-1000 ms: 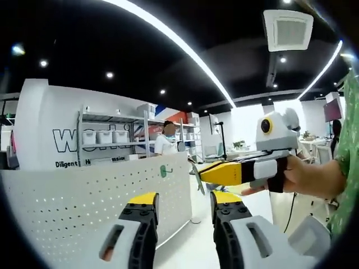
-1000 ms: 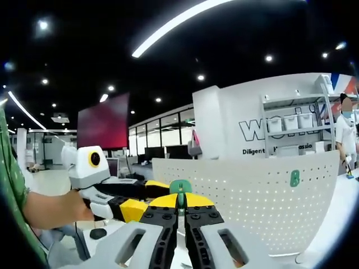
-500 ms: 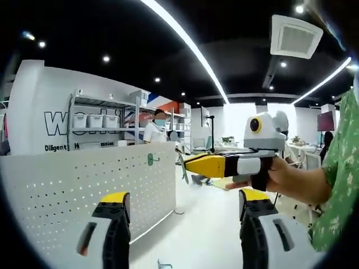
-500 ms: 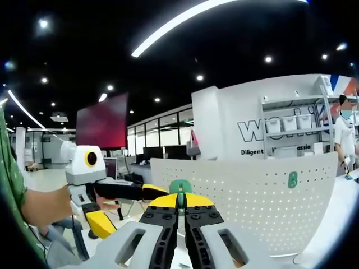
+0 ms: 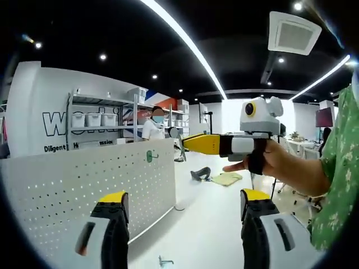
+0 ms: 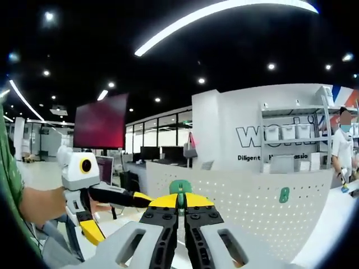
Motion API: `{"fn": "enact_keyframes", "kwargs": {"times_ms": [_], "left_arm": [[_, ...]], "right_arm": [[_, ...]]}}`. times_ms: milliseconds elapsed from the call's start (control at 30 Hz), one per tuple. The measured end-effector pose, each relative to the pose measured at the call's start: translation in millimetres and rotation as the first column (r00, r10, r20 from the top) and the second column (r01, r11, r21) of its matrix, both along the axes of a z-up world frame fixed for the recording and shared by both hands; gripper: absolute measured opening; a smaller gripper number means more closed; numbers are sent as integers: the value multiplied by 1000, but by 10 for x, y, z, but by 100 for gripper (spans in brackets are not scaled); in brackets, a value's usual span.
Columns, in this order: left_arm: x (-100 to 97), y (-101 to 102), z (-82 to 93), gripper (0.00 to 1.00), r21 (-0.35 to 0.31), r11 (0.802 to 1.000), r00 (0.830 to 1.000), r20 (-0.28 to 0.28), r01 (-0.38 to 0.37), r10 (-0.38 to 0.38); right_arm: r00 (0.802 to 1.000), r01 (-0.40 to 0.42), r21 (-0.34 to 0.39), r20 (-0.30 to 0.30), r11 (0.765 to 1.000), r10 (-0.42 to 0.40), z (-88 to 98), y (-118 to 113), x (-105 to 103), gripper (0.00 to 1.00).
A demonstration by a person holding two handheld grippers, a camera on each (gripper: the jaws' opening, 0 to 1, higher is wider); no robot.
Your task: Insert the hook assembly into the mounting plate slot until the hook locks in place.
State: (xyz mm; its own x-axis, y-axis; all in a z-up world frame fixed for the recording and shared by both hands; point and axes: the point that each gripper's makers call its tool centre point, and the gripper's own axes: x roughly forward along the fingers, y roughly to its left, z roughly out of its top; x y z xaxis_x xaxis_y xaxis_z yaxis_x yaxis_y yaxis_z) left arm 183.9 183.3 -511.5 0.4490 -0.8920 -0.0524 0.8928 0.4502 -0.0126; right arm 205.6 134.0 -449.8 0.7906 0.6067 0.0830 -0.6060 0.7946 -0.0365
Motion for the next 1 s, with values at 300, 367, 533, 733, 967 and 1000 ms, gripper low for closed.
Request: {"fn": "enact_keyframes", "kwargs": {"times_ms": [300,367,533,733,967,1000], "left_arm": [[15,7,-30,83,5,1000,1000,-5,0,0],[15,2,-29,83,7,1000,1000,-4,2,-2],[22,6,-18,84,3,1000,1000,-2,-2,2],[30,26,-48,84,17,1000,1000,-4,-8,8],[51,74,-89,84,20,1000,1000,-14,-20,20],[55,79,-93,84,21,1000,1000,-14,-21,22]], "right_arm": [[997,60,-33,55,998,-58,380,-251,155,1],[995,75,-45,75,996,-71,457,-290,191,1],[986,139,-17,94,990,-137,541,-460,331,1],[956,263,39,123,964,-265,437,-671,524,1],[934,331,31,131,943,-333,282,-751,687,1],[931,340,34,130,940,-341,266,-768,709,1]]}}
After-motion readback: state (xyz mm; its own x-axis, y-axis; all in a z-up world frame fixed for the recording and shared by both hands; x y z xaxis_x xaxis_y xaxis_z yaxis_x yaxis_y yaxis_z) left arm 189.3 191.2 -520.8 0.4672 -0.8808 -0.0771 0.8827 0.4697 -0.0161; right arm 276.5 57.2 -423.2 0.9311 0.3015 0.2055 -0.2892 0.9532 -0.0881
